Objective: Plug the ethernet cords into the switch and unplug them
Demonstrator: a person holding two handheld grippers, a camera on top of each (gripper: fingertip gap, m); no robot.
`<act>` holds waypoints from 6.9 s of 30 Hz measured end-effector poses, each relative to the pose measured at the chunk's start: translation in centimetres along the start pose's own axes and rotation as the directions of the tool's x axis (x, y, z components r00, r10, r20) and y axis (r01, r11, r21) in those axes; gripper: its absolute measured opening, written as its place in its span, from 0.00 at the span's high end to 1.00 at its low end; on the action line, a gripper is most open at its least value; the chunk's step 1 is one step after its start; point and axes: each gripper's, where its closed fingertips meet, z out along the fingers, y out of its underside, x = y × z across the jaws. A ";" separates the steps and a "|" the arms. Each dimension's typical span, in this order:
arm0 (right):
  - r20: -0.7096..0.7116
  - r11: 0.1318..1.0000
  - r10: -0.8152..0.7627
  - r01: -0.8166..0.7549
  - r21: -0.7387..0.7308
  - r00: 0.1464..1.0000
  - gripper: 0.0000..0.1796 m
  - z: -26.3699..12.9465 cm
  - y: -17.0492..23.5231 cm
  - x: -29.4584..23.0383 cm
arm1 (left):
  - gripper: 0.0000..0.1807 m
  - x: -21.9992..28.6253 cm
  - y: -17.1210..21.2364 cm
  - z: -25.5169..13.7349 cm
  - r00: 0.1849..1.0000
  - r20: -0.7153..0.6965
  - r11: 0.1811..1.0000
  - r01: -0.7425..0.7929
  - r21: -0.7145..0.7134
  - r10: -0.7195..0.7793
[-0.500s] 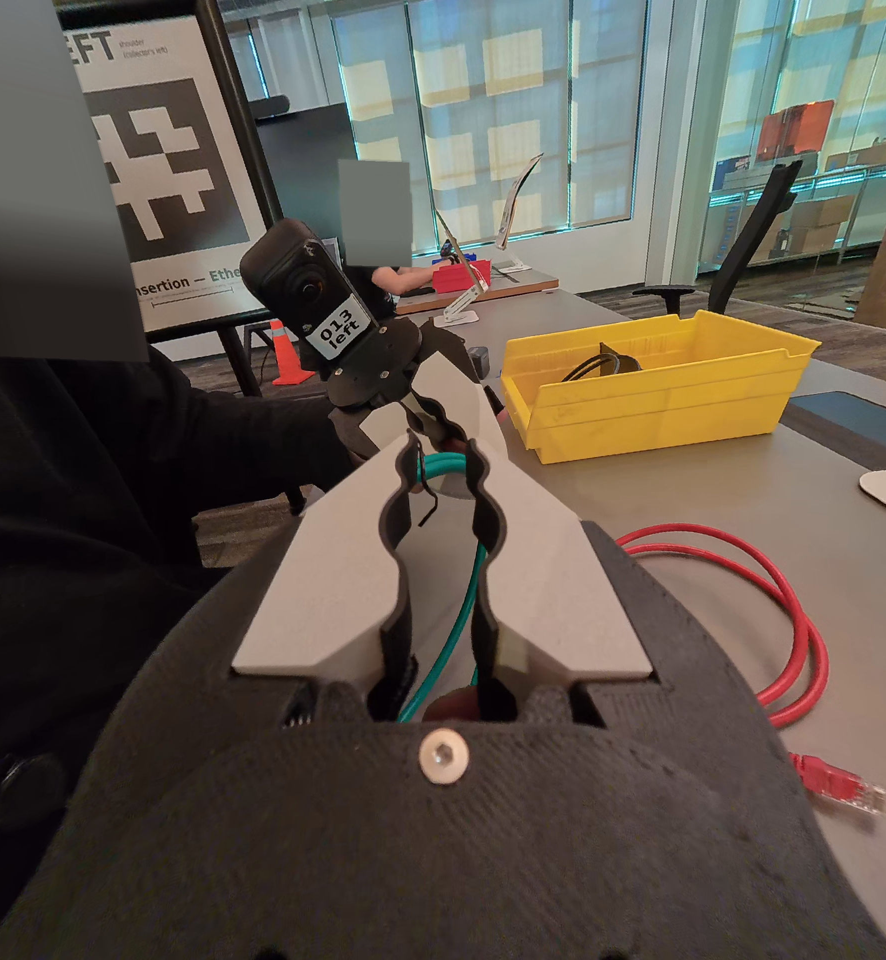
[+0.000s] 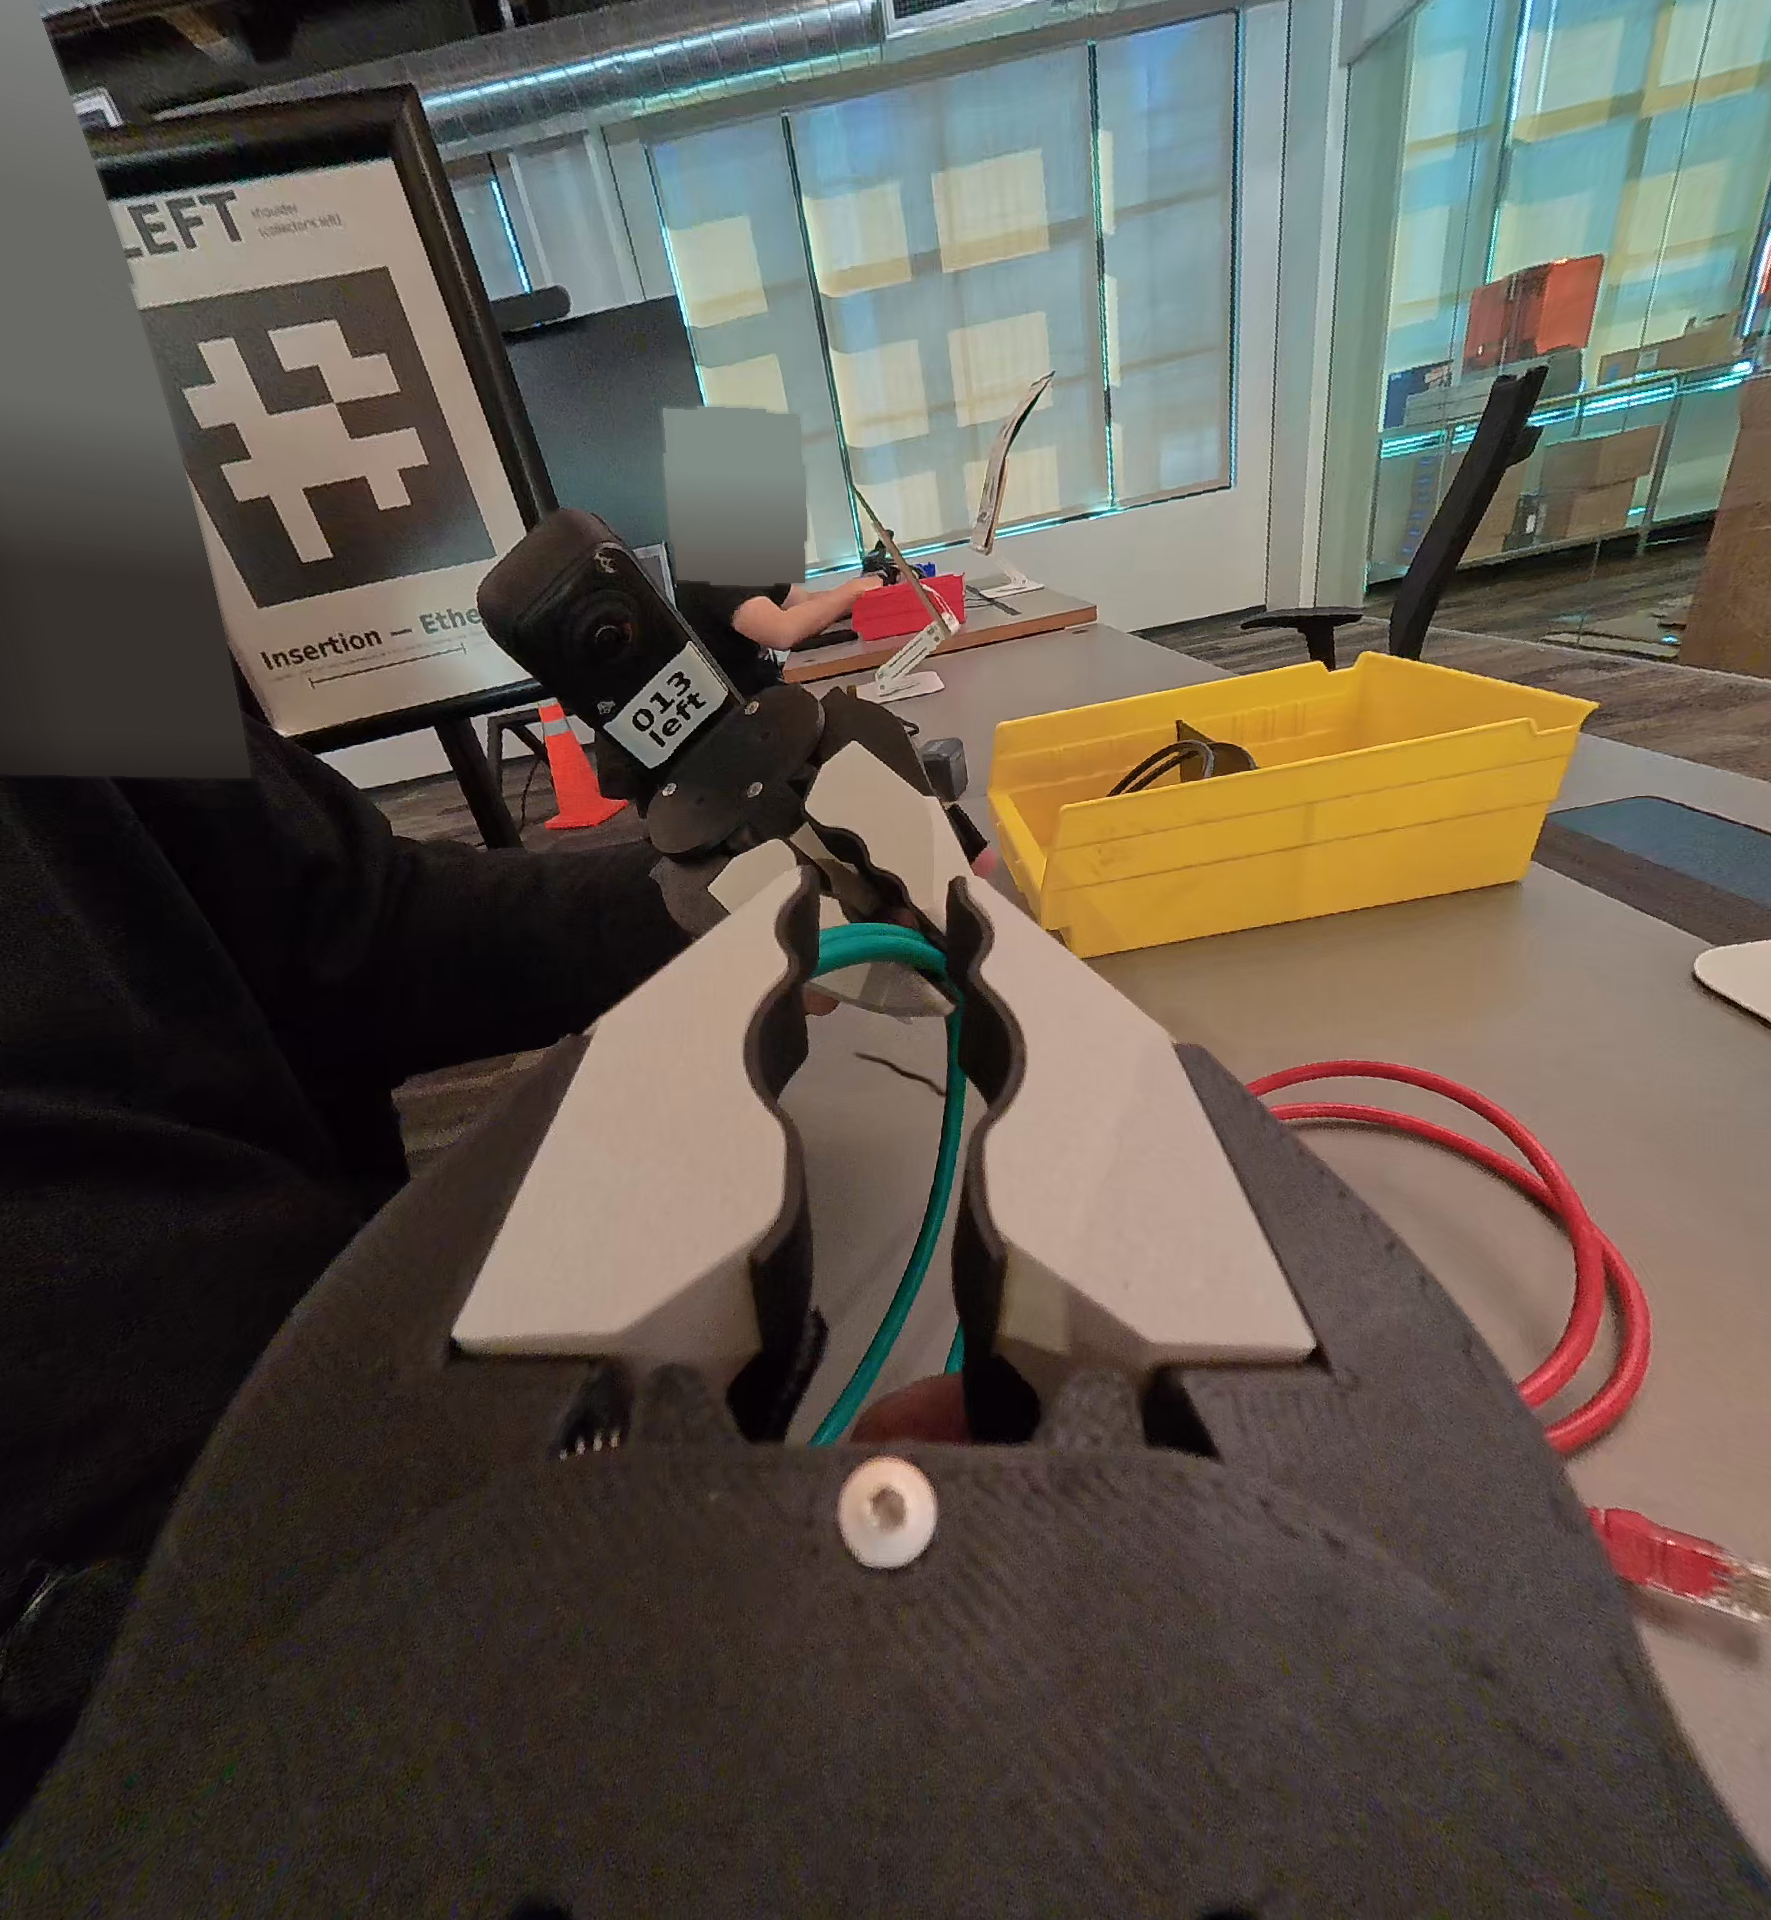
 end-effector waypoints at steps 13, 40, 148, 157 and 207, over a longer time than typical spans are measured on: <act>-0.034 0.999 0.025 -0.024 0.026 0.999 0.88 -0.6 -0.2 0.9 | 0.96 -0.1 -0.3 -0.1 1.000 0.003 1.000 -0.009 -0.002 0.009; 0.002 0.998 0.036 -0.036 -0.049 0.999 0.88 2.3 1.7 -1.1 | 0.97 -1.3 -4.2 -2.4 0.987 -0.046 0.961 0.160 0.224 -0.154; -0.089 0.879 -0.364 0.310 -0.361 0.927 1.00 1.8 4.6 -0.3 | 0.92 -1.2 2.8 0.5 0.994 0.100 0.982 0.071 -0.176 -0.054; -0.156 0.975 -0.068 0.033 -0.220 0.985 1.00 2.7 5.1 0.7 | 0.91 -1.9 3.3 0.4 0.987 0.149 0.961 0.102 -0.256 -0.065; -0.199 0.893 0.440 -0.405 0.195 0.875 1.00 3.1 4.0 3.1 | 0.91 -0.4 0.6 -0.1 0.995 0.035 0.972 -0.083 -0.220 0.093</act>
